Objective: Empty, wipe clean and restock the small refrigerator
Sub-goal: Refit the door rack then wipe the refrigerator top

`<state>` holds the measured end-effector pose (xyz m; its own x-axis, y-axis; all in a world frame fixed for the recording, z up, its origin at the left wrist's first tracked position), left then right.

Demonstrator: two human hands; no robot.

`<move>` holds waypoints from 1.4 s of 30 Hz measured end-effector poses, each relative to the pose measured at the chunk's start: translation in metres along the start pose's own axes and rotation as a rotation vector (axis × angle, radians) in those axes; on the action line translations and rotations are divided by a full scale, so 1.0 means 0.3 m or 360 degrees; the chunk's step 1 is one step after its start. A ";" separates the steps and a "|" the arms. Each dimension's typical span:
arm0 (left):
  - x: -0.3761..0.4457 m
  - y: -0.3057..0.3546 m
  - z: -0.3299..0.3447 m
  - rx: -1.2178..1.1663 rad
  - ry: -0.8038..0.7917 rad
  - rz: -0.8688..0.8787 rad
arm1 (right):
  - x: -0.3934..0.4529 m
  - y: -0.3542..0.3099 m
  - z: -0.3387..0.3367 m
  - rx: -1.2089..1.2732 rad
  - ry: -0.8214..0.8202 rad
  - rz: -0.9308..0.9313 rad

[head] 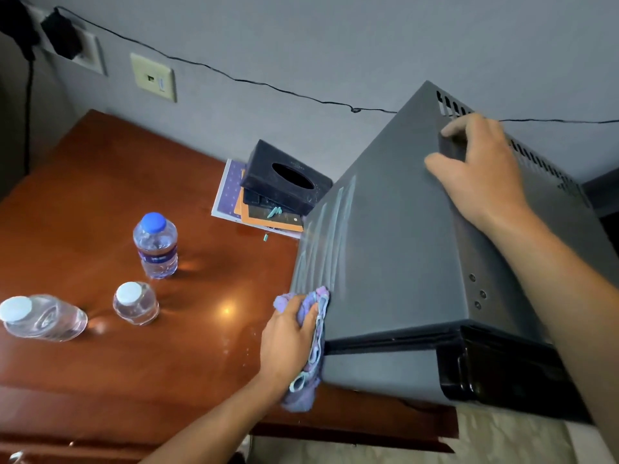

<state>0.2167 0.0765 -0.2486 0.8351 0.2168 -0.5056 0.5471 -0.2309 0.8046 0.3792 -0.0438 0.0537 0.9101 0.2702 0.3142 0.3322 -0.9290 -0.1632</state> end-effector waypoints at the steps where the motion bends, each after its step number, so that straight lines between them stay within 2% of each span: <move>1: 0.032 -0.031 0.007 0.0025 -0.0019 -0.0070 | 0.003 0.002 0.001 0.0002 0.0000 0.0004; 5: 0.159 -0.184 0.059 0.0376 -0.0067 -0.0247 | 0.013 0.015 0.006 0.0013 0.0032 -0.0004; 11: 0.237 -0.210 0.086 0.0799 -0.0131 -0.0218 | 0.014 0.015 0.005 0.0066 0.0047 -0.0010; 15: 0.151 -0.155 0.014 0.0326 -0.0269 -0.0344 | 0.014 0.013 0.005 0.0081 0.0040 -0.0006; 20: -0.026 0.007 -0.122 -0.0167 -0.0947 -0.0106 | 0.012 0.009 0.004 0.0067 0.0024 -0.0018; 22: -0.092 0.086 -0.172 -0.0224 -0.1049 0.0087 | 0.014 0.008 0.005 0.0080 0.0026 -0.0031; 24: -0.158 0.151 -0.197 -0.0128 -0.0900 0.0257 | 0.014 0.008 0.005 0.0086 0.0025 -0.0034; 26: -0.190 0.181 -0.194 -0.0048 -0.0634 0.0336 | 0.013 0.010 0.005 0.0078 0.0027 -0.0046; 30: -0.131 0.139 -0.132 0.0002 -0.0343 0.0287 | 0.013 0.012 0.005 0.0079 0.0025 -0.0046; 33: -0.037 0.104 -0.082 0.0118 -0.0279 0.0301 | 0.014 0.015 0.006 0.0070 0.0026 -0.0038; 36: 0.085 -0.008 -0.023 0.0402 -0.0237 0.0218 | 0.014 0.017 0.008 0.0075 0.0025 -0.0033; 40: 0.196 -0.225 0.029 0.0627 -0.0385 -0.0051 | 0.015 0.019 0.009 0.0090 0.0020 -0.0016; 42: 0.215 -0.279 0.040 0.0688 -0.0478 -0.0100 | 0.014 0.018 0.008 0.0112 0.0021 0.0001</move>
<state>0.2254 0.0986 -0.3523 0.7448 -0.0237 -0.6669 0.5177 -0.6101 0.5998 0.3856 -0.0472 0.0518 0.9071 0.2658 0.3264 0.3486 -0.9090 -0.2286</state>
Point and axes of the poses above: each hand's wrist, its own x-axis towards the middle knuckle, its own z-axis out of the palm, y = z × x, the point moved 2 cm from there along x, towards the middle knuckle, and after that the axes turned 15 degrees about -z, right-handed, at the moved point
